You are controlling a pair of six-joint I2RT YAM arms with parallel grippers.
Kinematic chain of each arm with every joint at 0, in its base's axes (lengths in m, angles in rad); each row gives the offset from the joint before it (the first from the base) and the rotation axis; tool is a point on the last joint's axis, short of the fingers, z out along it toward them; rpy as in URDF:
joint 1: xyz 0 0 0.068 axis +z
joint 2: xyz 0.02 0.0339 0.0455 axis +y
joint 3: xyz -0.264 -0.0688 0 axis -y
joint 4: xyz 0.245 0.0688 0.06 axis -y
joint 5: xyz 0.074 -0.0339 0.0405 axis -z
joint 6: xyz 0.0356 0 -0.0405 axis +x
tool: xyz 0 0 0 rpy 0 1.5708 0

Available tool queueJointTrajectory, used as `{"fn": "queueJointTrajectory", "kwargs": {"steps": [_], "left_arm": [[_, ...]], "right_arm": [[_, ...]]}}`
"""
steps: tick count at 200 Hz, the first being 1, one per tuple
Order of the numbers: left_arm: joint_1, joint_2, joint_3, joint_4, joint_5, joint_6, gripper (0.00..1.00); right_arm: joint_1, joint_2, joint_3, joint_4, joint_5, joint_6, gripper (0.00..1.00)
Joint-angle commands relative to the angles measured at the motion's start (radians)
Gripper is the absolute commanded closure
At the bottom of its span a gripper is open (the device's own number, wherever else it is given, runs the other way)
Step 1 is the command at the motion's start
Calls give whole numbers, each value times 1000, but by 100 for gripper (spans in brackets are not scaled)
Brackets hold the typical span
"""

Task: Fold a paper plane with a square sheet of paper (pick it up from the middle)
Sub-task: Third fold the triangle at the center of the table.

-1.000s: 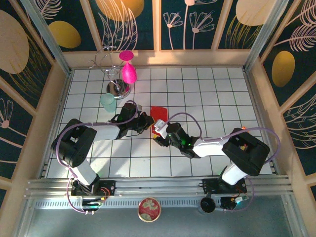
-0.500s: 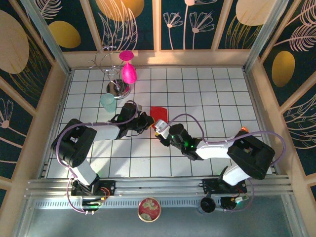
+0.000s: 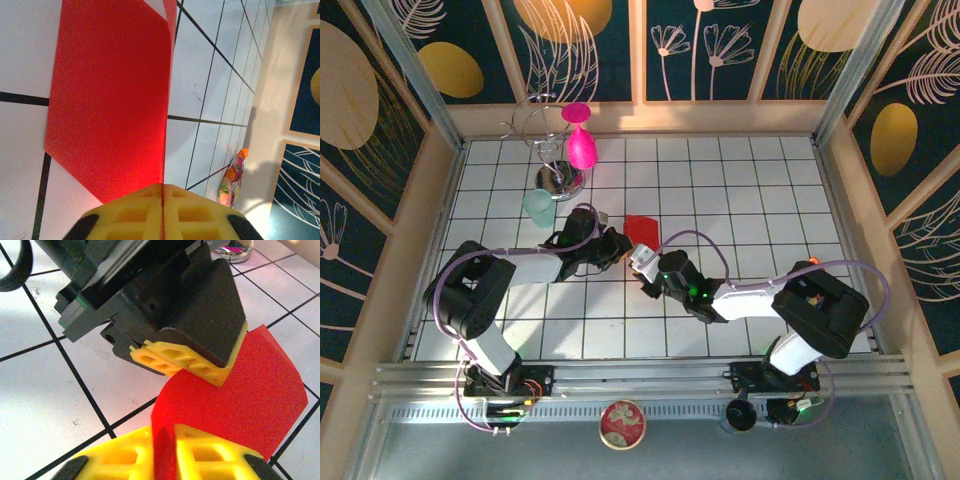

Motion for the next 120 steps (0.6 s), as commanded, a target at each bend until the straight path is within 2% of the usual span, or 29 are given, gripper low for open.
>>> {"fn": "queueJointTrajectory", "kwargs": {"steps": [1, 27, 37, 52, 79, 120], "left_arm": [[6, -40, -6, -25, -3, 3, 85], [21, -93, 5, -124, -73, 57, 65], [31, -121, 12, -171, -104, 85, 57], [43, -157, 35, -247, -144, 140, 49], [46, -196, 97, -353, -196, 235, 46], [29, -151, 133, -322, -134, 279, 45]], "right_arm": [[2, -14, 21, 16, -18, 28, 91], [-10, -57, -1, -7, -88, 67, 100], [-17, -71, -13, -11, -101, 89, 100], [-31, -92, -33, -13, -184, 131, 100], [-51, -105, -59, -16, -292, 194, 100], [-78, -74, -68, -28, -387, 251, 100]]}}
